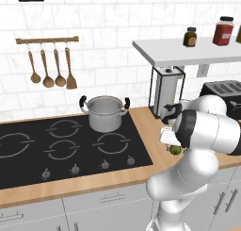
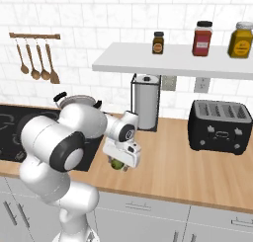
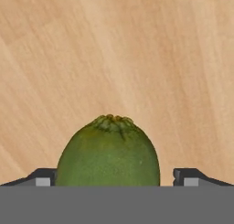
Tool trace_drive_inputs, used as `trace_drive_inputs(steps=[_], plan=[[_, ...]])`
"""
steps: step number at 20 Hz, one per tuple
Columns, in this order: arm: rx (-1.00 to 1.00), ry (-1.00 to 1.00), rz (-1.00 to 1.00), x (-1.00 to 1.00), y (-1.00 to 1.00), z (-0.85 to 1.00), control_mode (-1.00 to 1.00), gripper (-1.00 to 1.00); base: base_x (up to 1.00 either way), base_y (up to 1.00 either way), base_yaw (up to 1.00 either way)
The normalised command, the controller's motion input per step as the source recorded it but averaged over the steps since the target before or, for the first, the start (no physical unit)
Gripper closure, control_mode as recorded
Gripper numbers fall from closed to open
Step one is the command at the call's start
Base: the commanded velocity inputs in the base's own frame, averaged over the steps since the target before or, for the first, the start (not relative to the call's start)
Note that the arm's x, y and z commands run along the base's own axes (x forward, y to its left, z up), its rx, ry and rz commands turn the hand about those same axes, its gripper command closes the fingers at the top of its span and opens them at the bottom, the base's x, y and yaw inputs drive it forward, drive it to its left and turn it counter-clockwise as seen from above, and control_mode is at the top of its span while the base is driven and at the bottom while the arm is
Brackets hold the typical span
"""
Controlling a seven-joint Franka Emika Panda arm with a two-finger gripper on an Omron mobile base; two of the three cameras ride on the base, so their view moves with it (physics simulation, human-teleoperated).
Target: Put the lime and eggplant in the pot. Retrieve the spatula and lightly stir the vegetables in the pot.
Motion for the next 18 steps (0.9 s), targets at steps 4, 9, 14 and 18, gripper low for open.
trace_drive_inputs(steps=[4,9,14,18], plan=[[0.0,0.0,0.0,0.0,0.0,0.0,-1.0,1.0,0.0,0.0,0.0],[0.0,0.0,0.0,0.0,0.0,0.0,-1.0,1.0,0.0,0.0,0.0],[0.0,-0.22,0.01,-0.33,0.27,0.37,-1.0,1.0,0.0,0.0,0.0],[-0.03,-0.29,0.0,-0.17,0.73,0.6,-1.0,1.0,0.0,0.0,0.0]])
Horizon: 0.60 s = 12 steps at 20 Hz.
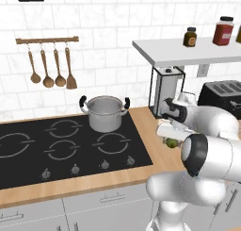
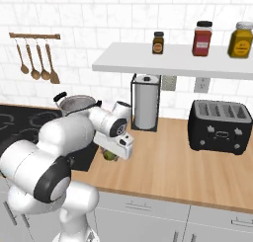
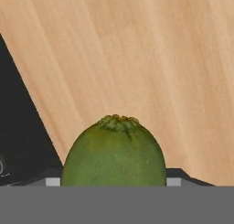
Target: Put the lime and eggplant in the pot. Retrieve the spatula and lightly stir the vegetables in the pot.
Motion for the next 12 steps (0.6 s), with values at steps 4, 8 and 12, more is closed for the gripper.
trace_drive_inputs(steps=[4,8,12], plan=[[-0.07,-0.14,0.0,0.0,0.88,0.65,-1.0,1.0,0.0,0.0,0.0],[-0.06,-0.02,0.03,0.0,0.76,0.7,-1.0,1.0,0.0,0.0,0.0],[-0.06,0.0,0.11,0.02,0.53,0.66,-1.0,1.0,0.0,0.0,0.0]])
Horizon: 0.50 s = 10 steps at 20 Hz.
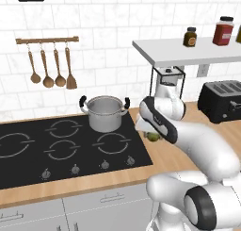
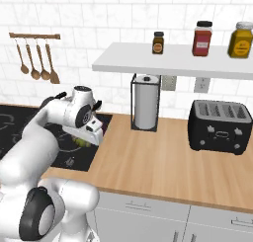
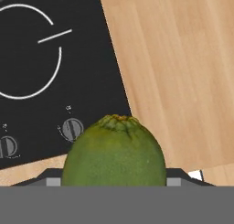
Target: Put the lime and eggplant in the pot. Retrieve the spatula and lightly stir the vegetables in the pot.
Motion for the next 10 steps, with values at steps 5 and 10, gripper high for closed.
trace_drive_inputs(steps=[5,10], plan=[[-0.05,0.15,0.1,0.27,0.4,0.42,-1.0,1.0,0.0,0.0,0.0],[-0.04,0.13,0.04,0.43,0.36,0.21,-1.0,1.0,0.0,0.0,0.0]])
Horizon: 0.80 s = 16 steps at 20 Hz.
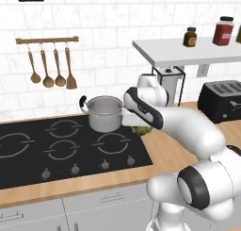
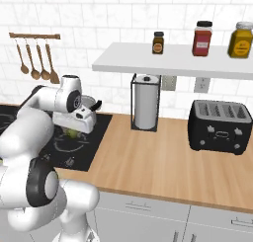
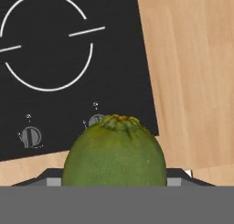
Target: Put the lime and eggplant in the pot. Retrieve the spatula and lightly stir the vegetables in the pot.
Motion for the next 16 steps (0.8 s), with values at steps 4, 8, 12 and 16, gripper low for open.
trace_drive_inputs(steps=[4,8,12,16], plan=[[-0.06,0.03,0.0,0.21,0.28,0.62,-1.0,1.0,0.0,0.0,0.0],[-0.03,0.0,0.0,0.21,0.26,0.43,-1.0,1.0,0.0,0.0,0.0],[0.0,-0.07,-0.01,0.55,0.21,0.01,-1.0,1.0,0.0,0.0,0.0],[0.0,-0.25,-0.01,0.48,0.21,0.0,-1.0,1.0,0.0,0.0,0.0]])
